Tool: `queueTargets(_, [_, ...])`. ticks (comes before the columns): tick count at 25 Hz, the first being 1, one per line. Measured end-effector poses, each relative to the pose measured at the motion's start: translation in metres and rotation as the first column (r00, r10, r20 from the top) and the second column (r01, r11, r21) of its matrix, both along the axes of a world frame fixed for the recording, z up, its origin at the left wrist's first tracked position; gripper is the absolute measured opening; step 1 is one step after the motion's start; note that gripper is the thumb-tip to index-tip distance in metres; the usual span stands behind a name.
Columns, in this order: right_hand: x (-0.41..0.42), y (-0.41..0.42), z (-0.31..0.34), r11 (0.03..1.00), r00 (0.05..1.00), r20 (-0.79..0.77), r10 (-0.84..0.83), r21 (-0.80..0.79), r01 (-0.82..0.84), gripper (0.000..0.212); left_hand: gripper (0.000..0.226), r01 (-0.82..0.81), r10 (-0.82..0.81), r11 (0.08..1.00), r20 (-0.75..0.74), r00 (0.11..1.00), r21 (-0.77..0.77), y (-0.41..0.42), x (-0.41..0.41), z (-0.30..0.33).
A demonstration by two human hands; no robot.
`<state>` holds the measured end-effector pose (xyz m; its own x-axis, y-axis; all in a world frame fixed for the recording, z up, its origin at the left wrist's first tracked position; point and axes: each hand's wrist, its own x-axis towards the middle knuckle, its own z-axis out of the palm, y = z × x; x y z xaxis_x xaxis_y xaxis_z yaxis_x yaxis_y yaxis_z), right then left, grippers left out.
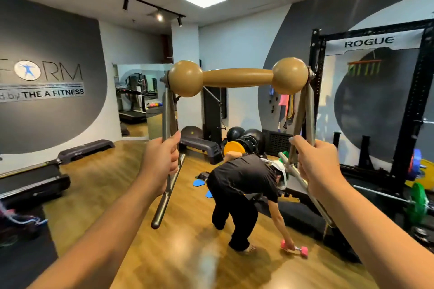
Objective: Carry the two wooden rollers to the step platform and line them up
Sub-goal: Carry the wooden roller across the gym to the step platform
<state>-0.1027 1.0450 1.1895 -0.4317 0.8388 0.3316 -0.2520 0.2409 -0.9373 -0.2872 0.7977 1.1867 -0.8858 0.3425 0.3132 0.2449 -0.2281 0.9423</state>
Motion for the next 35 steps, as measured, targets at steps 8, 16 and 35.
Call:
queueTargets(8, [-0.218,0.011,-0.021,0.981,0.985,-0.004,0.17,-0.09,-0.169,0.029,0.048,-0.094,0.094,0.996,-0.012,0.996,-0.007,-0.012,-0.187,-0.012])
queueTargets(16, [-0.412,0.016,-0.021,0.971,0.972,0.053,0.227,-0.085,-0.222,0.024,0.04,-0.212,0.212,0.977,-0.005,0.977,0.019,-0.024,-0.339,-0.019])
queueTargets(35, [-0.9,0.131,0.009,0.857,0.857,0.023,0.514,0.018,-0.514,0.027,0.044,-0.546,0.55,0.827,0.007,0.835,0.135,0.073,-0.722,0.009])
